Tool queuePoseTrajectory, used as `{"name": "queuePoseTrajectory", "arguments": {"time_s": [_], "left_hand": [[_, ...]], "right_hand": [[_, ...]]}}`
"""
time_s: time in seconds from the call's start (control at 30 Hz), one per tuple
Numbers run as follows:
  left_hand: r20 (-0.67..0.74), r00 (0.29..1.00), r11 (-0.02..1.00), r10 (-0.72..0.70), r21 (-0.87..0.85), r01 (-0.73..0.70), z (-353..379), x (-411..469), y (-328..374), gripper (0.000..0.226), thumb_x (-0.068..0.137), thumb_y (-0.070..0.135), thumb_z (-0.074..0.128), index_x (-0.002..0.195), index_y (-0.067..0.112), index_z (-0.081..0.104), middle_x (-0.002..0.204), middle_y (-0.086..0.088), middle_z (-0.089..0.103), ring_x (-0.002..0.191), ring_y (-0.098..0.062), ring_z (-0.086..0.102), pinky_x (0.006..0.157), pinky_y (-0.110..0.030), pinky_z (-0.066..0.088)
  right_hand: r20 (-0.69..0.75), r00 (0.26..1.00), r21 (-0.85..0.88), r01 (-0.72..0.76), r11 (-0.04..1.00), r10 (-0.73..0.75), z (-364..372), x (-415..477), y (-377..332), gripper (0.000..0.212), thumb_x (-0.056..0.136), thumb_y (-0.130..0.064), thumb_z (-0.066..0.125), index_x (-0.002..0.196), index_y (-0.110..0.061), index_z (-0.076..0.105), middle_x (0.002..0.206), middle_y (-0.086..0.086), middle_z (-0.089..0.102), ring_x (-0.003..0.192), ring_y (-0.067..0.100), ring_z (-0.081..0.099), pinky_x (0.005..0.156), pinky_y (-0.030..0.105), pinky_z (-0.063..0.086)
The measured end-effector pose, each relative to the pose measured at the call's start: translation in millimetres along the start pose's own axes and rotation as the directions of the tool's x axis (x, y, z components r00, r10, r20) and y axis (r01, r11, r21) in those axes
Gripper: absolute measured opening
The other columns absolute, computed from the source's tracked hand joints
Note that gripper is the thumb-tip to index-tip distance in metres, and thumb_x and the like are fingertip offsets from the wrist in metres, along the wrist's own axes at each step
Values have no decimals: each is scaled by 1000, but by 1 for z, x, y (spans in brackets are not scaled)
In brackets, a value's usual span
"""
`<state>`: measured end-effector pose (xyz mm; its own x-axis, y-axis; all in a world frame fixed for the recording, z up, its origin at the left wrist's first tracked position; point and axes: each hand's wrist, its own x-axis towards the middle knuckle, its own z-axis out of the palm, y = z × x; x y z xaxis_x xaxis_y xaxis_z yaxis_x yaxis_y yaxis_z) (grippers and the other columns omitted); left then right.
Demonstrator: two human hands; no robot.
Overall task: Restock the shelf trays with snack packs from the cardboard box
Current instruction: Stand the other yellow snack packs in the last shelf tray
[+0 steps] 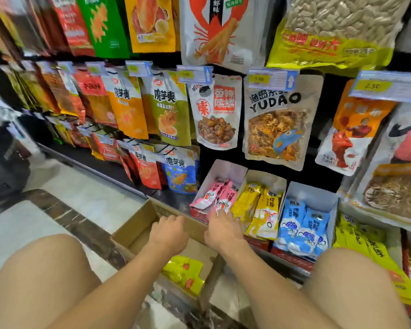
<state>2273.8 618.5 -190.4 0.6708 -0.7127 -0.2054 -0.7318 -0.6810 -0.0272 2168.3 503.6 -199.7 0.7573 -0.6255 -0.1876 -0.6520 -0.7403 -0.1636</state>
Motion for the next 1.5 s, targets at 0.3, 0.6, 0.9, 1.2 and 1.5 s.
{"name": "queuePoseTrajectory", "arguments": {"time_s": [0.3,0.6,0.9,1.2,1.5], "left_hand": [[111,984,979,-136,-139,151,43,31,-63,43,90,28,43,131,20,49,133,-6,53,123,-31,46,98,-43,38],[270,940,938,-210,-217,272,111,63,-89,44,90,32,46,131,16,49,135,-10,52,129,-32,43,100,-45,41],[261,955,965,-144,-179,194,174,62,-98,48,79,33,50,124,22,61,119,-2,63,112,-28,58,90,-38,48],[99,992,964,-76,-248,99,193,58,-94,32,61,32,59,90,24,69,85,3,65,81,-22,64,72,-35,56],[294,946,940,-133,-264,214,184,77,-97,51,87,36,31,131,24,53,126,2,56,117,-24,52,99,-36,45]], "right_hand": [[158,979,-77,143,987,-129,50,57,-51,59,92,-24,55,146,-11,34,148,13,42,139,35,35,109,50,37],[342,926,-24,179,984,-160,137,105,-68,50,96,-35,50,139,-13,41,143,10,47,135,31,41,105,44,39],[517,825,-41,290,956,-228,229,126,-84,73,89,-13,59,152,-17,24,152,7,36,144,30,30,114,44,32],[477,861,-85,245,966,-177,293,141,-100,55,97,-22,44,151,-20,32,150,8,38,135,33,37,106,48,38],[498,867,-86,78,993,-25,287,159,-96,56,85,-16,61,137,-17,38,136,12,40,126,33,44,102,42,41]]}}
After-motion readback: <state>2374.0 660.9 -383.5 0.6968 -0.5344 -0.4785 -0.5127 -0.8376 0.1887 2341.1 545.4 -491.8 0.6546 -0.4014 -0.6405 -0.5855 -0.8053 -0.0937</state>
